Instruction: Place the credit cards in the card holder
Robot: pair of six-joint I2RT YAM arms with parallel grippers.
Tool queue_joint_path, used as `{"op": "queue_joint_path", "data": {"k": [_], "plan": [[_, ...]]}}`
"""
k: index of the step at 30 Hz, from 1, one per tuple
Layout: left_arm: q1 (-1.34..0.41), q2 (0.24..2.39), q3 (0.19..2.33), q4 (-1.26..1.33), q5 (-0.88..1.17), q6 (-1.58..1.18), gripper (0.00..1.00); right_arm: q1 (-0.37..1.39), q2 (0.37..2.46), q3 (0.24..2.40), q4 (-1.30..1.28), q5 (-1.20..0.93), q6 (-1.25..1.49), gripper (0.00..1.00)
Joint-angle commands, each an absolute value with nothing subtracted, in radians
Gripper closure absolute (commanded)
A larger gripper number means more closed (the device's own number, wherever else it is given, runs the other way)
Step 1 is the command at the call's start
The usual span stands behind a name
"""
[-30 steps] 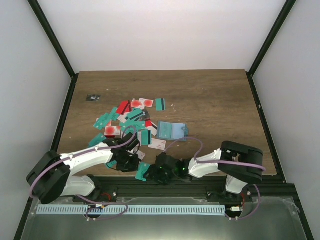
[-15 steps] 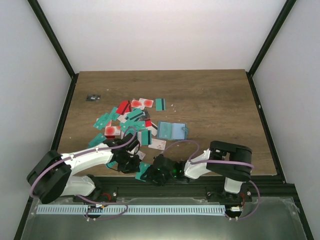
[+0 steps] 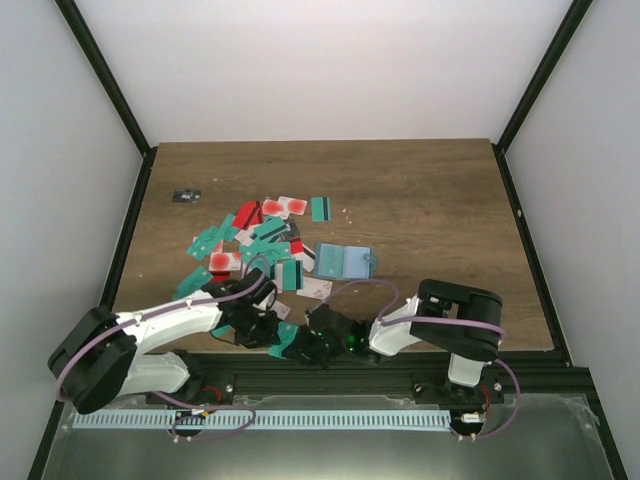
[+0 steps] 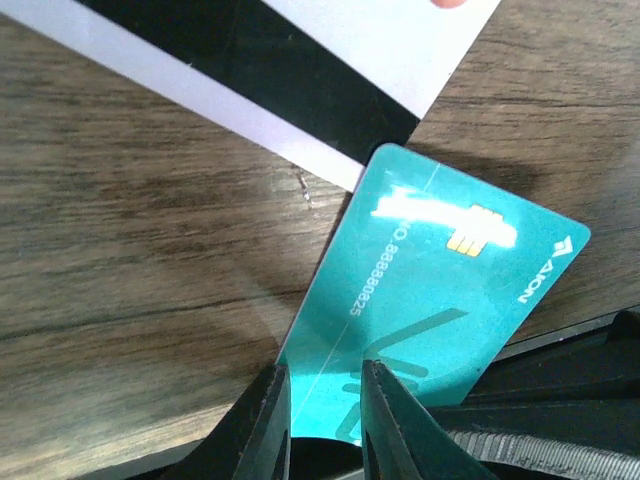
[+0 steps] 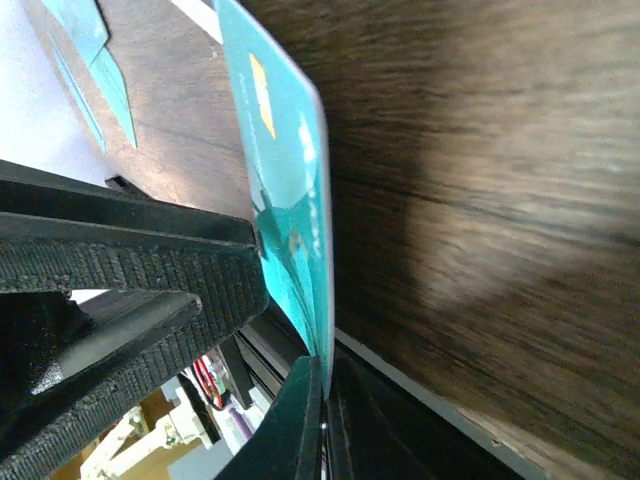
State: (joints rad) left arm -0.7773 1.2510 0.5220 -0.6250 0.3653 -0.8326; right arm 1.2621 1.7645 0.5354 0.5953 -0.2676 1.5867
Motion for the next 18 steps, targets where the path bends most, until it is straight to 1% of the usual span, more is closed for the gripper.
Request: {"op": "queue_joint_path", "data": {"k": [1, 7, 12, 18], "plan": [[-0.779, 1.206, 0.547, -0.677, 0.324, -0.859, 0.77, 1.236, 1.764, 0.542, 0.518, -0.289, 1.533, 0.99], [-0.775, 1.127, 0.661, -0.781, 0.248, -0.882, 0.76, 1.204, 1.699, 0.612, 0.407, -0.385, 1.348, 0.99], [-0.759, 1.072, 0.785, -0.880, 0.179, -0.879, 0.74, 1.197, 1.618, 0.706, 0.258, -0.383, 1.178, 0.99], [-0.716, 1.024, 0.909, -0.966, 0.126, -0.854, 0.73, 1.158, 1.486, 0.750, 0.144, -0.361, 1.030, 0.99]]}}
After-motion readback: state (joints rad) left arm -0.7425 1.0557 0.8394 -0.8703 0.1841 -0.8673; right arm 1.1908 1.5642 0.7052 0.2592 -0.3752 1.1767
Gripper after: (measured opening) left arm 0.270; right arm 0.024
